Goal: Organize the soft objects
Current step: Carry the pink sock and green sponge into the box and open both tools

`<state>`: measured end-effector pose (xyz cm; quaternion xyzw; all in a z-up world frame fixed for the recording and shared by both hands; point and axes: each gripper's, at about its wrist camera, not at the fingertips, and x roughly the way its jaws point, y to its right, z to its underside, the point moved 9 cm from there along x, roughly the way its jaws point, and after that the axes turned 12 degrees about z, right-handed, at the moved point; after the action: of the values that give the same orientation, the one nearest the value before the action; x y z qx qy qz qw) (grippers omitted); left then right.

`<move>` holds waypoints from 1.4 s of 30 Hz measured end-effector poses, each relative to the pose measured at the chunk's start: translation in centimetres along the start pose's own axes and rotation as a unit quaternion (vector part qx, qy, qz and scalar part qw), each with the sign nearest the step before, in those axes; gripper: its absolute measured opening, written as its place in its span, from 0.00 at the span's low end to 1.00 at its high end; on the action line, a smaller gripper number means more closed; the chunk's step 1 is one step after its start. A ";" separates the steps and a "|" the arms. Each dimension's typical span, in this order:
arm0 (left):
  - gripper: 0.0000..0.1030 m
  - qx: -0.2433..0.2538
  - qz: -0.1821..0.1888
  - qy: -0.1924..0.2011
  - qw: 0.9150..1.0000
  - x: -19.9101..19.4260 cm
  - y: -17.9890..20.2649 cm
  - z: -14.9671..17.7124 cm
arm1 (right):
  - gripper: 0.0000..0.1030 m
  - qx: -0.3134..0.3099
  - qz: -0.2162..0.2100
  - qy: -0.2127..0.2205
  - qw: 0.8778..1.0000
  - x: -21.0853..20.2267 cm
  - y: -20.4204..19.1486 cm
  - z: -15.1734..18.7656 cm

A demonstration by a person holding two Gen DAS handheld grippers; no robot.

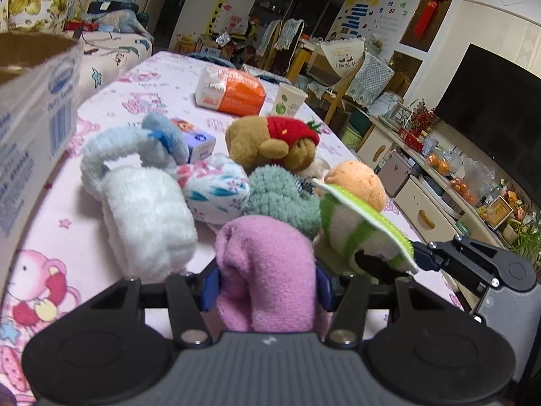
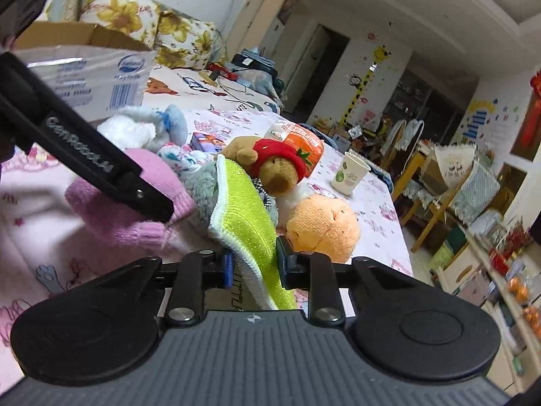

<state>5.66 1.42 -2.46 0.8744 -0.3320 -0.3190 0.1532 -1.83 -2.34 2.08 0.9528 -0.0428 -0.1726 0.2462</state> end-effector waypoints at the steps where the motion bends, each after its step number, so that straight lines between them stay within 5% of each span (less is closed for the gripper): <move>1: 0.53 0.003 -0.001 0.004 1.000 -0.3 0.0 -0.2 | 0.26 0.004 0.001 0.000 1.000 0.0 0.2 -0.1; 10: 0.53 0.037 -0.011 0.053 0.998 -3.4 0.6 -2.1 | 0.24 0.136 -0.036 -0.013 0.990 -0.4 2.4 -2.2; 25: 0.53 0.059 -0.056 0.170 0.982 -10.5 -0.6 -5.6 | 0.24 0.330 -0.147 -0.002 0.933 -2.6 1.9 -7.4; 34: 0.53 0.034 -0.129 0.260 0.956 -15.8 -3.5 -7.3 | 0.24 0.367 -0.228 0.015 0.902 -3.2 -2.1 -13.2; 42: 0.54 -0.039 -0.203 0.303 0.930 -19.3 -7.7 -7.6 | 0.24 0.331 -0.267 0.008 0.905 -2.1 -7.9 -17.9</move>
<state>3.30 20.63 8.38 0.9715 -0.0726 -0.0761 0.2124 2.44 13.05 13.54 0.9565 0.1606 -0.2002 -0.1386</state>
